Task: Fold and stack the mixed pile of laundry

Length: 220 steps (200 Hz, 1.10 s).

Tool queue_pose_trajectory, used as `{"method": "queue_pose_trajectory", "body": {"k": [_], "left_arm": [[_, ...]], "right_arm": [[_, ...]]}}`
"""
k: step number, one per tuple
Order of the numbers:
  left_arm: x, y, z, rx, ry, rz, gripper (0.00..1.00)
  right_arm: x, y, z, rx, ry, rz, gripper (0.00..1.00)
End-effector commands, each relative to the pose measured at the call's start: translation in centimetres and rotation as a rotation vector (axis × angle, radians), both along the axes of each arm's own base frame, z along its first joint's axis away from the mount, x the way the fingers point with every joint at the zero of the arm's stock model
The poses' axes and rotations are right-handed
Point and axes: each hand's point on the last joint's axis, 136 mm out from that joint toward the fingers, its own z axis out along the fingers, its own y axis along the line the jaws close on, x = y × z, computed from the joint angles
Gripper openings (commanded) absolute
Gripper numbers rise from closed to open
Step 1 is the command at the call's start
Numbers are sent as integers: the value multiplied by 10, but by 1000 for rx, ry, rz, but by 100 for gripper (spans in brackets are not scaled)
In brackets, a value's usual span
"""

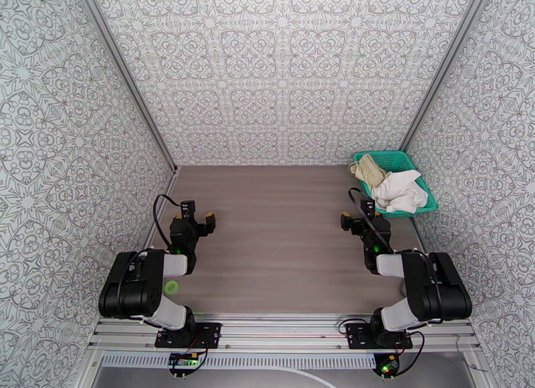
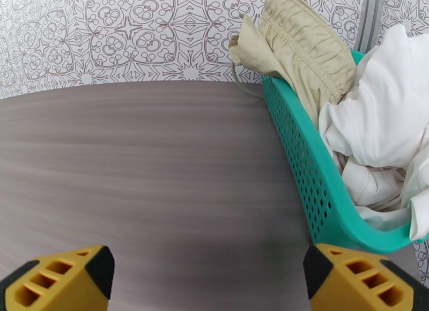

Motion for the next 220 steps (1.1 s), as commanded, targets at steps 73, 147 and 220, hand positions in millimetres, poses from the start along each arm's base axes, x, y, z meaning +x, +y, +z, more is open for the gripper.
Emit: {"method": "queue_pose_trajectory", "body": {"k": [73,147,220], "left_arm": [[-50,-38,122,-226,-69,-28,99],[-101,-246,209,-210,112,-981,94],[-131,-303,198,-257,156,-1318,95]], "right_arm": [[-34,-8,68,109,25,-156,99],[-20,-87,147,403,472,-436,99],[43,-168,96,454,670,-549,97]]}}
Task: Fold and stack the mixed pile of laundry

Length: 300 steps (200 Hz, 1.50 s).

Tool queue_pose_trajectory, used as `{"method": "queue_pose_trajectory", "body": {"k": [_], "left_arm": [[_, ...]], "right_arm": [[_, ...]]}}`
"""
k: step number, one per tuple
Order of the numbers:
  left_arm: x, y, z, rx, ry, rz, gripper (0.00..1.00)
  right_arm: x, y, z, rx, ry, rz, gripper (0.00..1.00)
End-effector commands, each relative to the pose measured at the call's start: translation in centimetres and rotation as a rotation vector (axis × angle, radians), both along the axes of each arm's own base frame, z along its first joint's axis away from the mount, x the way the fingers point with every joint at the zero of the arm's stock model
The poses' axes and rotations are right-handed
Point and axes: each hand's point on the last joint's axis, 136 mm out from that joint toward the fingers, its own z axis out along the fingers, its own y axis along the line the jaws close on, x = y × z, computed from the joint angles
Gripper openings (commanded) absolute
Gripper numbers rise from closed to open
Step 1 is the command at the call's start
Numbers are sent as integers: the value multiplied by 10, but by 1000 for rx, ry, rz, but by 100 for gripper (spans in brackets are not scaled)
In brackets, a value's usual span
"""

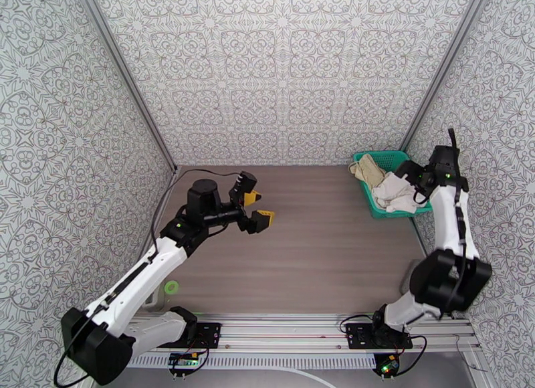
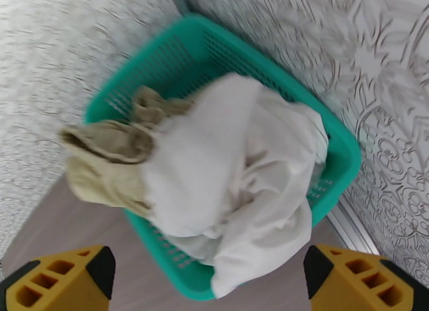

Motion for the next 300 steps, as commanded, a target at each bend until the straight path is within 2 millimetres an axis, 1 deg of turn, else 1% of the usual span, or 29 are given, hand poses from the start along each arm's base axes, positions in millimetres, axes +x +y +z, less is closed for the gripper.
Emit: {"method": "queue_pose_trajectory", "body": {"k": [1,23,37,45,54,60,70,74,79,104,124,153,175,189,209,220,221,225,231,238,250,258,263,268,271,284,286,288,300], "left_arm": [[-15,-7,-8,-17,34,-98,95],[-15,-7,-13,1,50,-99,96],[-14,-6,-14,7,46,-91,96],[-12,-5,-15,10,47,-84,96],[-10,-4,-17,16,47,-68,96],[-9,-3,-18,22,49,-59,97],[-7,-2,-21,32,50,-52,97],[-7,-2,-22,34,51,-52,97],[-8,-2,-22,36,51,-54,97],[-8,1,-21,42,36,-40,97],[-7,2,-21,44,26,-32,97],[-7,3,-21,42,24,-29,97],[-6,3,-22,43,22,-22,97],[-6,4,-21,40,18,-21,97],[-5,5,-21,39,10,-8,97],[-4,5,-20,38,4,-2,97],[-4,5,-20,39,3,-1,97],[-4,6,-20,38,0,0,97],[-4,7,-18,35,-5,3,97],[-4,8,-16,30,-10,8,97],[-3,12,-13,21,-19,14,97],[-2,14,-10,14,-22,20,97],[-1,16,-9,8,-19,18,97],[-2,17,-6,2,-15,13,97],[-1,18,-5,-1,-14,12,96],[0,23,1,-7,-12,16,95],[0,23,2,-7,-13,19,95],[1,24,3,-7,-14,22,94],[4,31,6,0,-27,65,92]], "right_arm": [[2,8,-32,59,135,34,97],[7,-6,-65,30,203,6,90],[10,-11,-84,13,228,-4,81],[11,-11,-90,19,235,1,72],[14,-7,-91,30,220,10,61],[17,-4,-90,37,202,17,51],[21,2,-80,28,167,30,36],[23,5,-73,14,148,34,29],[24,7,-67,5,133,39,25],[28,22,-17,-39,6,66,0],[23,37,27,-84,-97,86,0],[11,77,93,-127,-279,166,0],[0,116,151,-155,-427,267,0],[-11,150,194,-148,-526,363,0],[-40,206,263,-121,-695,526,0],[-62,236,297,-108,-786,613,0],[-66,242,302,-102,-800,631,0],[-69,247,306,-96,-813,650,0],[-82,266,319,-76,-852,713,0],[-93,286,326,-49,-873,776,0],[-101,312,324,-16,-864,851,0],[-98,325,311,0,-830,871,0],[-93,335,297,12,-799,883,0],[-84,345,277,28,-754,888,0],[-81,350,270,33,-737,891,0],[-60,379,218,72,-618,927,0],[-59,381,215,74,-612,930,0],[-54,388,201,77,-581,938,0],[-33,408,150,69,-460,936,0]]}}
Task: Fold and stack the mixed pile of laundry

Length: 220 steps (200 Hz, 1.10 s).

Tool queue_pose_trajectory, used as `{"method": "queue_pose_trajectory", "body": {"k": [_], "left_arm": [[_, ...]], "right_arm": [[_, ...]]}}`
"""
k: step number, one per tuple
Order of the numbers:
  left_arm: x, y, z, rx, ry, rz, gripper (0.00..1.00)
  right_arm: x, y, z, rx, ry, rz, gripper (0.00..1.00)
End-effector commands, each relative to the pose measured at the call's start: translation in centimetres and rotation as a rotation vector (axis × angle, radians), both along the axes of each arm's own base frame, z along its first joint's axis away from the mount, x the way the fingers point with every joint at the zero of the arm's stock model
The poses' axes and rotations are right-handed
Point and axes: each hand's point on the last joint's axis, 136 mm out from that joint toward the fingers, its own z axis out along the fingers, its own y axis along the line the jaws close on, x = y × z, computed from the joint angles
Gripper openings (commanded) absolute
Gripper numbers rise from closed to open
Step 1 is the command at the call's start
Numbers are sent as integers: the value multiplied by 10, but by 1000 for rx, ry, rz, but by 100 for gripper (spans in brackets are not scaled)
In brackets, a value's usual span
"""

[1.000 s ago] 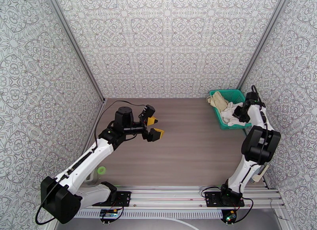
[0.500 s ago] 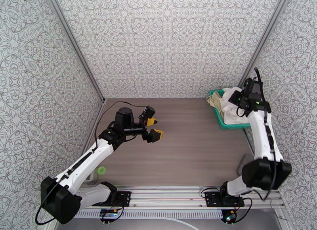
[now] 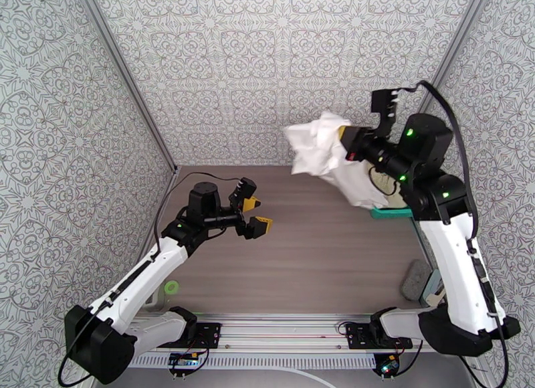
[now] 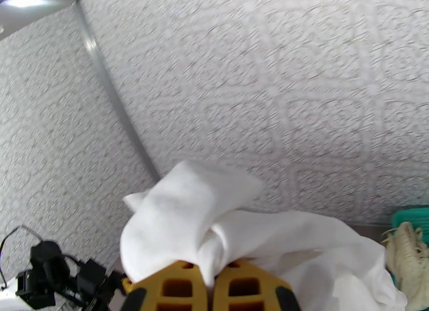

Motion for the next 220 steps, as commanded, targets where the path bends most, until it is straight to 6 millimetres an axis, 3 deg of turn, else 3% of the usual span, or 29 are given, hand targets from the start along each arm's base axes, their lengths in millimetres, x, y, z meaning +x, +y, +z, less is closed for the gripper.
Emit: {"method": "queue_pose_trajectory", "body": {"k": [1,28,38,49,56,65,76,99,122,143,162,181,207,220], "left_arm": [[1,11,20,-15,-39,41,91],[16,37,19,28,-49,256,89],[17,46,14,39,-21,318,89],[16,52,4,49,16,364,90],[14,55,-4,58,41,387,90],[13,56,-17,76,77,405,91],[10,56,-34,110,121,425,90],[9,48,-72,184,235,442,84],[22,46,-117,264,353,503,73],[34,37,-152,346,412,515,66],[47,30,-175,420,393,535,65],[61,26,-192,451,397,549,72],[79,22,-214,467,414,571,76],[87,19,-223,466,412,580,69]], "right_arm": [[58,48,-126,-116,269,-2,0],[91,89,-217,-195,441,27,0],[92,103,-237,-227,483,57,36],[91,110,-247,-231,511,81,61],[90,111,-250,-225,522,87,72],[88,103,-253,-237,528,63,78],[83,86,-256,-269,543,16,80],[65,11,-279,-285,662,-154,80],[33,-65,-321,-172,827,-304,77],[0,-108,-359,-48,946,-394,72],[-19,-114,-386,-11,992,-405,71],[-28,-109,-412,23,1045,-393,70],[-27,-97,-443,34,1083,-382,66],[-19,-88,-455,43,1086,-364,62]]}}
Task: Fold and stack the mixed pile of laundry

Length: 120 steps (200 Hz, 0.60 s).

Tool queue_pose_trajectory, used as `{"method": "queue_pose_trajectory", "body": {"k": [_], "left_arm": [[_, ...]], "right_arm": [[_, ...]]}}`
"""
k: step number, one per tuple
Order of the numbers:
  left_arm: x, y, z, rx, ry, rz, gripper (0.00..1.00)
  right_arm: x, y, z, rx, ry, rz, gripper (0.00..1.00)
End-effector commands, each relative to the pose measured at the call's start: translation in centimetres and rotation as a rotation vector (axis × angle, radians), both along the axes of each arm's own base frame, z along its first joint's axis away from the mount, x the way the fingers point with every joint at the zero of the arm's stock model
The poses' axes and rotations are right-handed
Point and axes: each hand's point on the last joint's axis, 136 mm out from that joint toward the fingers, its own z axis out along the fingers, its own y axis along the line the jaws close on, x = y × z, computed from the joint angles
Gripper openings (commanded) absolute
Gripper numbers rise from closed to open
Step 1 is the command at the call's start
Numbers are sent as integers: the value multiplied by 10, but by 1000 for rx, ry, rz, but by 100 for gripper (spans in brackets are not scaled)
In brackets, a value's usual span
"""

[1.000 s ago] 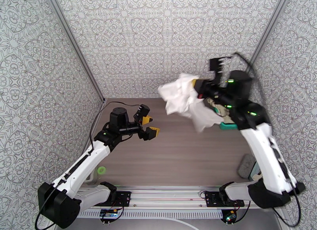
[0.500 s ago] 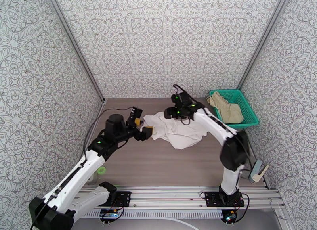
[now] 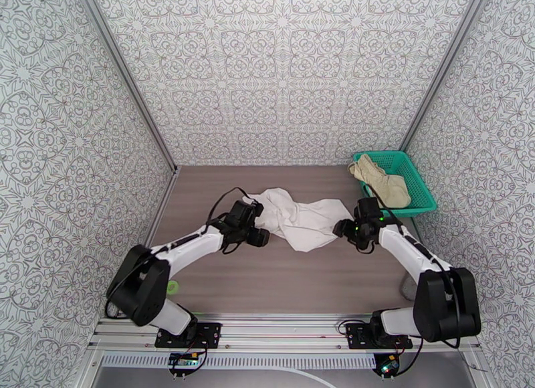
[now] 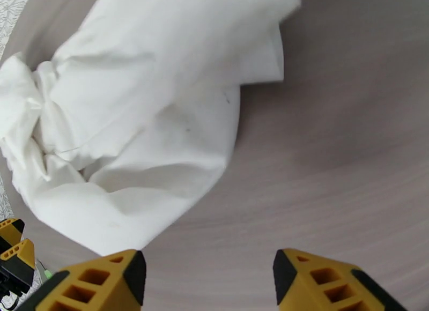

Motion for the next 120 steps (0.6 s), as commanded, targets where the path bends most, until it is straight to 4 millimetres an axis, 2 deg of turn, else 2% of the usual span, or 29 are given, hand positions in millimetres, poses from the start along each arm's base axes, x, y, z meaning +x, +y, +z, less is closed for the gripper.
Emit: {"method": "queue_pose_trajectory", "body": {"k": [1,14,29,47,63,77,99,120], "left_arm": [[33,-8,5,-15,-83,44,68],[39,-16,2,-33,-111,29,57],[47,-23,3,-62,-161,21,37],[56,-28,23,-102,-247,27,15],[59,-28,62,-138,-370,31,0],[60,-22,99,-177,-482,42,0],[52,-13,156,-231,-610,33,0],[30,-6,225,-255,-728,3,0]], "right_arm": [[22,22,-14,74,-48,1,61],[35,36,-23,114,-56,15,55],[51,54,-27,160,-69,36,46],[71,66,-20,182,-102,56,30],[90,69,2,174,-171,73,14],[102,67,27,145,-223,91,0],[112,65,76,106,-313,123,0],[109,58,136,62,-417,144,0]]}}
